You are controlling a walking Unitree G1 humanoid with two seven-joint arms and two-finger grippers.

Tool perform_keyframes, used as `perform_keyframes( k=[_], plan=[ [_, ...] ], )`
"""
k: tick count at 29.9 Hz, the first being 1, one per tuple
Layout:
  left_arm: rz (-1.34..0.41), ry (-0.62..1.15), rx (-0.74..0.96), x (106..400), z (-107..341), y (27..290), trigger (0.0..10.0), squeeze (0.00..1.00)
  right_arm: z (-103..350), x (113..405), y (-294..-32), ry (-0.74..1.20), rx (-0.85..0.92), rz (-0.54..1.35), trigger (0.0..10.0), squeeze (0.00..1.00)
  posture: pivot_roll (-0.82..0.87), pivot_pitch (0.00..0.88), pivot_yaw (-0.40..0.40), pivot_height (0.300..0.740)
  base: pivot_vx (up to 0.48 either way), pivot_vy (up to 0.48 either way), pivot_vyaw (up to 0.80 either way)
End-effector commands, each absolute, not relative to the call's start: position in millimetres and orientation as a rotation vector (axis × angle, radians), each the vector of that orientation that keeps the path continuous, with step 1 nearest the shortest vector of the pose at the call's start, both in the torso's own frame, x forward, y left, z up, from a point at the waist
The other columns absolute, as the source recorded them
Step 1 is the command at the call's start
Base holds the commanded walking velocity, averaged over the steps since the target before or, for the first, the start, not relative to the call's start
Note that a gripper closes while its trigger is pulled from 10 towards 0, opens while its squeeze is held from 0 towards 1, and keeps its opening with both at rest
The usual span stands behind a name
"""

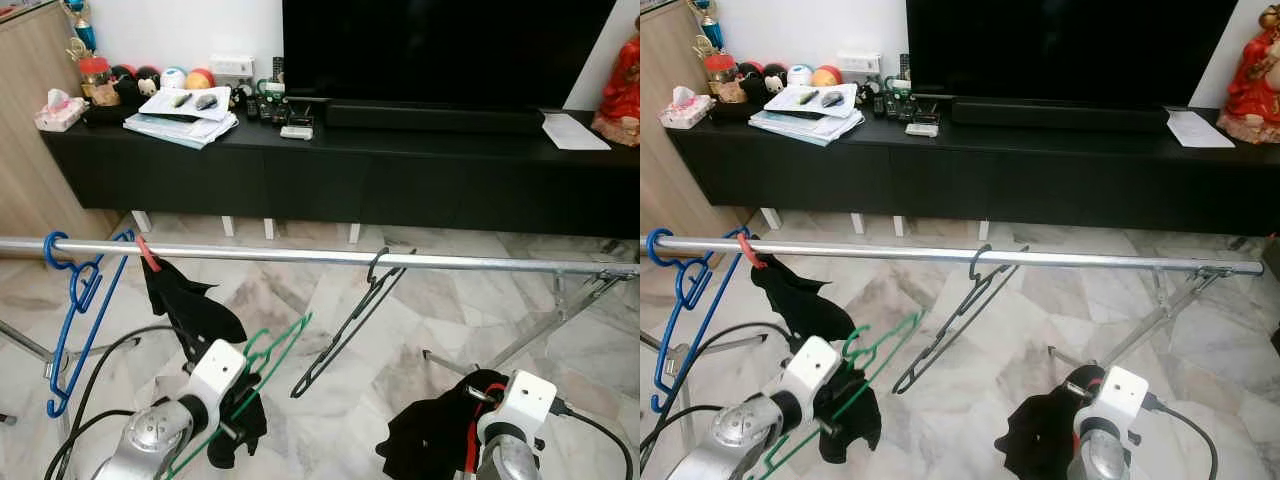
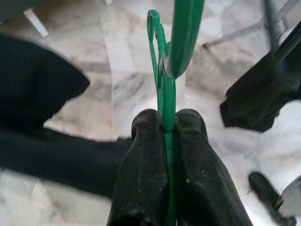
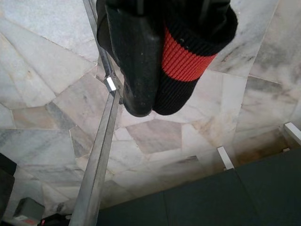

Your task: Hang hanger

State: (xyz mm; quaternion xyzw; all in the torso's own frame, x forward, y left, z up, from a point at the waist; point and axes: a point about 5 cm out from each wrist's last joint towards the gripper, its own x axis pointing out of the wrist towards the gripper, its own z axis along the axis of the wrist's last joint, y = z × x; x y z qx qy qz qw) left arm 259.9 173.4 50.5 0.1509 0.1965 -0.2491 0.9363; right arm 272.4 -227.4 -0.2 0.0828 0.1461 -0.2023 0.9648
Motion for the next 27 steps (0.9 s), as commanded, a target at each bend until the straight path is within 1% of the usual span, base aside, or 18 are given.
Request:
perform_keyframes(
  k=[1, 2, 6, 8, 12, 16, 17, 22, 27],
  plan=[
    [-0.501, 0.425, 0.329, 256.4, 44.7, 179.8, 10.0, 0.00, -1.9, 270.5, -227.8, 0.302, 0.166, -0.413, 10.0, 0.00, -0.05, 0.084, 0.002, 0.740, 0.000, 0.000, 0.00],
    [-0.479, 0.450, 0.331, 253.8, 37.9, 184.8, 10.0, 0.00, -2.5, 270.1, -226.6, 0.303, 0.168, -0.412, 10.0, 0.00, -0.05, 0.084, 0.003, 0.740, 0.000, 0.000, 0.00],
    [-0.460, 0.478, 0.345, 250.9, 30.8, 189.3, 10.0, 0.00, -3.0, 269.7, -225.6, 0.305, 0.169, -0.411, 10.0, 0.00, -0.05, 0.084, 0.004, 0.740, 0.000, 0.000, 0.00],
    [-0.423, 0.541, 0.374, 244.3, 11.9, 197.2, 10.0, 0.00, -3.5, 269.5, -224.8, 0.306, 0.171, -0.411, 10.0, 0.00, -0.05, 0.088, 0.005, 0.740, 0.000, 0.000, 0.00],
    [-0.401, 0.611, 0.360, 234.3, -9.7, 200.9, 10.0, 0.00, -3.3, 269.6, -224.9, 0.305, 0.171, -0.412, 10.0, 0.00, -0.05, 0.091, 0.004, 0.740, 0.000, 0.000, 0.00],
    [-0.384, 0.675, 0.381, 224.2, -26.5, 203.5, 10.0, 0.00, -3.1, 269.6, -225.6, 0.304, 0.170, -0.414, 10.0, 0.00, -0.05, 0.095, 0.003, 0.740, 0.000, 0.000, 0.00],
    [-0.356, 0.707, 0.374, 218.0, -36.0, 205.8, 10.0, 0.00, -2.8, 269.9, -225.7, 0.304, 0.170, -0.414, 10.0, 0.00, -0.06, 0.103, 0.002, 0.740, 0.000, 0.000, 0.00],
    [-0.266, 0.797, 0.360, 202.2, -54.7, 215.7, 10.0, 0.00, -2.2, 270.5, -226.0, 0.303, 0.168, -0.413, 10.0, 0.00, -0.06, 0.109, 0.001, 0.740, 0.000, 0.000, 0.00],
    [-0.132, 0.910, 0.277, 179.0, -71.0, 229.6, 10.0, 0.00, -1.7, 271.0, -226.2, 0.302, 0.161, -0.409, 10.0, 0.00, -0.06, 0.115, -0.003, 0.740, 0.000, 0.000, 0.00]
  ],
)
